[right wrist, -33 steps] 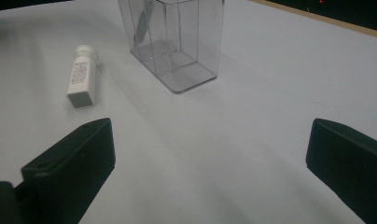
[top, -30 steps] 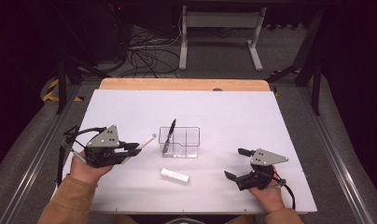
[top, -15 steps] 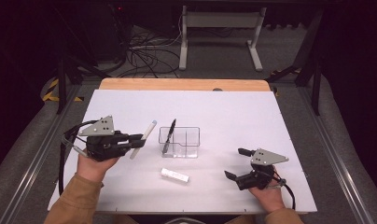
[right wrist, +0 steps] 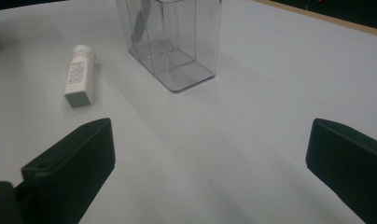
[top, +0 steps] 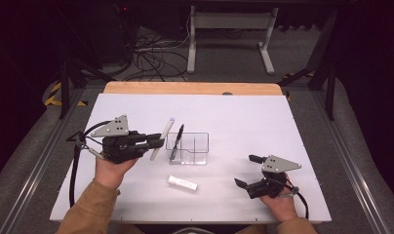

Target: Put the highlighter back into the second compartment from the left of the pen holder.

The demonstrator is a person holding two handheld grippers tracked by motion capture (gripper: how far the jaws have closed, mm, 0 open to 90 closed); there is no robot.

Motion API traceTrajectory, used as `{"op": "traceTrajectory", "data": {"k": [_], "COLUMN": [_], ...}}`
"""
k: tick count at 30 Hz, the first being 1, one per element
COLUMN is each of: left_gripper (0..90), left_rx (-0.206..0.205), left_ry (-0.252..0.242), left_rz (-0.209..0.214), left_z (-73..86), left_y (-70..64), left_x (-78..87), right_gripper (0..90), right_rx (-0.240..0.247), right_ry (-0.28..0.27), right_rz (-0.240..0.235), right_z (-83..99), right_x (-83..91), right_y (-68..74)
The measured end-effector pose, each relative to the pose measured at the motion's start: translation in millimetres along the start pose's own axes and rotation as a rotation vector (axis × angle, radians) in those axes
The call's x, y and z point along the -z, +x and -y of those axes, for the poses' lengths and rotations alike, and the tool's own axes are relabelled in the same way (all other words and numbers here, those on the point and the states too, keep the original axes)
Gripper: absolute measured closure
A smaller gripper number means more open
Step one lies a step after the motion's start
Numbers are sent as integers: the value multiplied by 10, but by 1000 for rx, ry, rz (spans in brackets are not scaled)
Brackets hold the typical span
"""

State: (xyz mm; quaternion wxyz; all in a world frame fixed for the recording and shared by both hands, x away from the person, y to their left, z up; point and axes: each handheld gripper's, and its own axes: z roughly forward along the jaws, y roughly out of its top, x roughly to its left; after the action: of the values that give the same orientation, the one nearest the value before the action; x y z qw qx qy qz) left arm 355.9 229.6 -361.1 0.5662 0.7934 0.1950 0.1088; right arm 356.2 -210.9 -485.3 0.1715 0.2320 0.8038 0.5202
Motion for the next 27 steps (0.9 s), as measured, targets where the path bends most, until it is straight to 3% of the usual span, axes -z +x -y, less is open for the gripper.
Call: {"op": "traceTrajectory", "data": {"k": [22,27], "left_gripper": [784,784], "left_rx": [-12,3], "left_ry": [-38,-50], "left_rz": [14,15], "left_z": [-151,-148], "left_y": [38,66], "left_x": [-403,-471], "right_gripper": [17,17], "right_rx": [2,3], "right_ry": [2,2], "right_rz": [-4,-5], "right_z": [0,-1], "right_x": [0,0], "right_y": [2,1]}}
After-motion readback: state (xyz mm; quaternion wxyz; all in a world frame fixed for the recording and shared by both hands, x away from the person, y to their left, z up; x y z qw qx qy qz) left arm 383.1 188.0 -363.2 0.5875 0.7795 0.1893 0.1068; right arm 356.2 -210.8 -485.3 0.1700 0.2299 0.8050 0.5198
